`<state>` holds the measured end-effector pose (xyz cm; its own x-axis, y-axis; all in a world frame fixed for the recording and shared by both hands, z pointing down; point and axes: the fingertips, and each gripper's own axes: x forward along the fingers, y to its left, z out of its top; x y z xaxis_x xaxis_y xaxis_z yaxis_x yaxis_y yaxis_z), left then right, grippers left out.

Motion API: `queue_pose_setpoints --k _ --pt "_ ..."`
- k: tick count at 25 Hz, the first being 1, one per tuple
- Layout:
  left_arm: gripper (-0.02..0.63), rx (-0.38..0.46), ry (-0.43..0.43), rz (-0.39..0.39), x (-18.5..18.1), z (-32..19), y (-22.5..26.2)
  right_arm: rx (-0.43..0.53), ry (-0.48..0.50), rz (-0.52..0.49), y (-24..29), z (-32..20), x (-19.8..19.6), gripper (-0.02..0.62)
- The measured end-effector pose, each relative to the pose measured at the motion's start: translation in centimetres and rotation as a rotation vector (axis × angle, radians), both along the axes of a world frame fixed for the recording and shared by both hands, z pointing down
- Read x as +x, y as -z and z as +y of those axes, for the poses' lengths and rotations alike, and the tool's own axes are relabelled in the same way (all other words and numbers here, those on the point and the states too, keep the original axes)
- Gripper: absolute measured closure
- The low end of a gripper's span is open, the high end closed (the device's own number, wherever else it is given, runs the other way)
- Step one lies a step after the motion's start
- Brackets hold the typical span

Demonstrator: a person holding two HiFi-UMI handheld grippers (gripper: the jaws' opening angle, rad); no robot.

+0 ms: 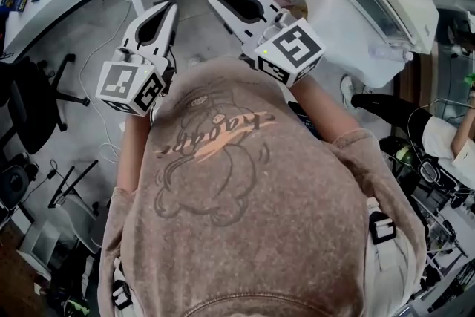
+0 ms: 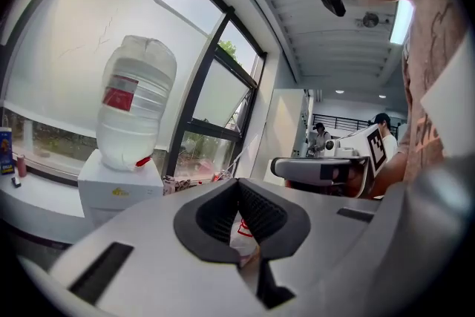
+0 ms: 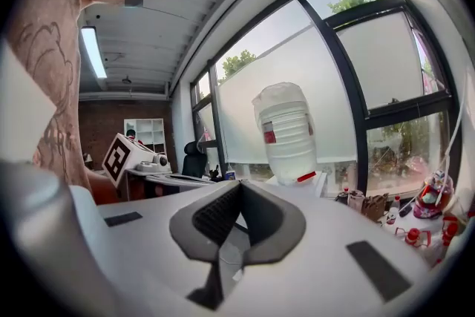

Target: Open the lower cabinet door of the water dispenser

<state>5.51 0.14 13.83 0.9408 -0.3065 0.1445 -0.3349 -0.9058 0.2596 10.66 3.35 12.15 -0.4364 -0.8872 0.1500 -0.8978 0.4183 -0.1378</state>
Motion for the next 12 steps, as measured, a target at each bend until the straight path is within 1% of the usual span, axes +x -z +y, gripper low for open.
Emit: queue_pose_setpoints --k 2,6,12 --pt "0.589 0.026 0.003 0.001 0.5 0.2 -0.4 0.025 -0.024 0.023 -0.6 0.0 0.5 0.589" --pt "0.589 0.065 0.028 0.003 0.5 -0.1 -1.4 0.049 -0.072 0.027 -2.2 -0.5 1.3 0.589" --pt "0.589 0.095 0.073 -0.019 0.1 -1.3 -3.7 0.027 -0.086 0.048 -5.5 -0.8 2.0 0.59"
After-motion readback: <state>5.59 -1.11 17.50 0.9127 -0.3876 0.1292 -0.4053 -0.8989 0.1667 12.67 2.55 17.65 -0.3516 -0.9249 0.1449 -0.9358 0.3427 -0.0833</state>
